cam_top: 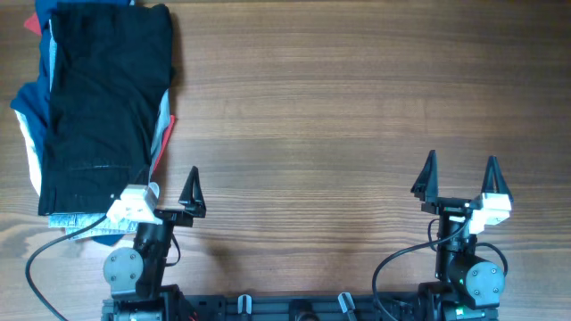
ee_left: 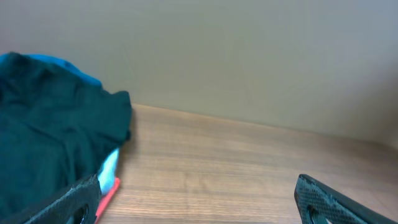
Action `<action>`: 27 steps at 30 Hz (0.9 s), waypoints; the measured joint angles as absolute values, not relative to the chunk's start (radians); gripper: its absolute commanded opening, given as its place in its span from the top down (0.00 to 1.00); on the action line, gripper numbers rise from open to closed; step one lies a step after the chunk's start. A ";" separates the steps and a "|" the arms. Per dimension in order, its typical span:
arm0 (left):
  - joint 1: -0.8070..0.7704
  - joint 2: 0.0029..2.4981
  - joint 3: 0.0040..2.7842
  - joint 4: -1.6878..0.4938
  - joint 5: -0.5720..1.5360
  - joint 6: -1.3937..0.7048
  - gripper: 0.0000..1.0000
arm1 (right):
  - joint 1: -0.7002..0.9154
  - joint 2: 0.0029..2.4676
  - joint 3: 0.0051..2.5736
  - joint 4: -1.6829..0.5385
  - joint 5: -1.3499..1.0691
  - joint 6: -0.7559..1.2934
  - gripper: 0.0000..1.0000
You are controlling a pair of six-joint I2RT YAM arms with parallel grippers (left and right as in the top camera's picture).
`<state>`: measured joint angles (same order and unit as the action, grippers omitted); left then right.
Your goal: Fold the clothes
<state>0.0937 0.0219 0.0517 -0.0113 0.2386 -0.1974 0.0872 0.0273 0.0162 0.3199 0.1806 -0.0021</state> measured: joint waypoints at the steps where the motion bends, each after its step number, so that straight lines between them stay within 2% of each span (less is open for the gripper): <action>1: 0.094 0.032 0.071 -0.039 0.243 -0.199 0.00 | 0.087 0.036 0.024 0.320 0.175 -0.004 0.00; 7: 0.094 0.216 0.272 -0.147 0.265 -0.205 0.00 | 0.087 0.232 0.166 0.320 0.118 -0.007 0.00; 12: 0.094 0.463 0.488 -0.239 0.272 -0.208 0.00 | 0.087 0.573 0.403 0.289 0.051 -0.010 0.00; 17: 0.094 0.697 0.697 -0.373 0.276 -0.209 0.00 | 0.085 0.934 0.717 0.159 -0.062 -0.014 0.00; 22: 0.094 1.009 0.963 -0.599 0.279 -0.209 0.00 | 0.085 1.223 0.995 -0.014 -0.187 -0.014 0.00; 27: 0.094 1.137 1.023 -0.624 0.293 -0.209 0.00 | 0.084 1.448 1.162 -0.133 -0.299 -0.014 0.00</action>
